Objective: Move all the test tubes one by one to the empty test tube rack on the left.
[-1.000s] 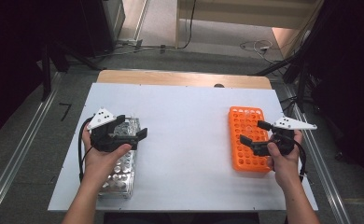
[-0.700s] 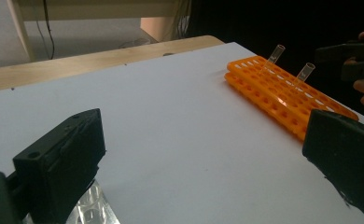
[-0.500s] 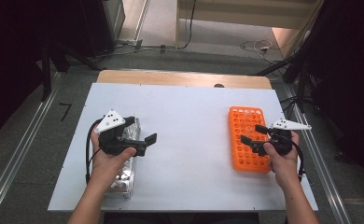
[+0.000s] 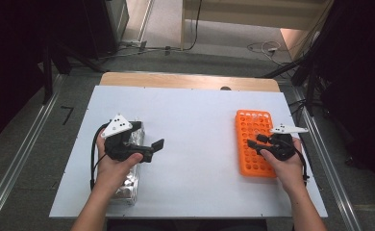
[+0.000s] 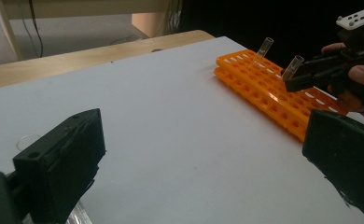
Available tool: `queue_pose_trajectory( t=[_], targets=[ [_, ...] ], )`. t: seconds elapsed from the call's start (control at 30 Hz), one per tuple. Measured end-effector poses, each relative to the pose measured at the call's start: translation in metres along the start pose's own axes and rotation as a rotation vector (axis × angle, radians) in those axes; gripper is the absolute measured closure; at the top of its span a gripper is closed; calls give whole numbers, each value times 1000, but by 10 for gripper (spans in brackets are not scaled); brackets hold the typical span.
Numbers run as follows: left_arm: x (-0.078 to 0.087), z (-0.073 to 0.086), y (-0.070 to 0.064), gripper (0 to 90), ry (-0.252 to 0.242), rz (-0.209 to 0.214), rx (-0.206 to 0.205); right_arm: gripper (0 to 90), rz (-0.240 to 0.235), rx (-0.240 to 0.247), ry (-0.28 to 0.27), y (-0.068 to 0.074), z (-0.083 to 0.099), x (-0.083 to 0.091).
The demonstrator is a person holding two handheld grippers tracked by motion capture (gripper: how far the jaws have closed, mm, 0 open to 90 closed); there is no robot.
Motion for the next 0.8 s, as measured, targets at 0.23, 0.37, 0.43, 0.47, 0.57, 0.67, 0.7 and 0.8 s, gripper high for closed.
queue_pose_trajectory(
  t=[0.23,0.37,0.43,0.47,0.57,0.67,0.7,0.8],
  targets=[
    [-1,0,-1,0,4,-1,-2,625,73,27,8,-2,1,-5],
    [-3,1,-3,0,15,-6,-20,713,98,29,8,-3,1,-7],
    [-4,1,-4,0,15,-5,-22,729,99,23,8,-4,1,-7],
    [-4,1,-4,0,16,-3,-22,732,101,16,6,-4,0,-7],
    [-4,1,-4,0,17,-1,-21,736,95,4,-1,-5,0,-7],
    [-3,1,-2,0,15,-5,-16,738,80,-8,-18,-4,-2,-5],
    [-2,1,-1,0,14,-6,-15,738,75,-10,-22,-4,-2,-4],
    [-2,1,-1,0,14,-5,-16,738,63,-20,-40,-4,-5,-1]
  ],
)
Point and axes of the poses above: each handheld gripper's, and its own axes: x roughly backward along the jaws, z roughly out of its underside, y roughly to its left, the point moved 10 cm from there along -x, roughly forward along the jaws, and after that the axes turned 13 degrees about -x, right-handed, at the moved point
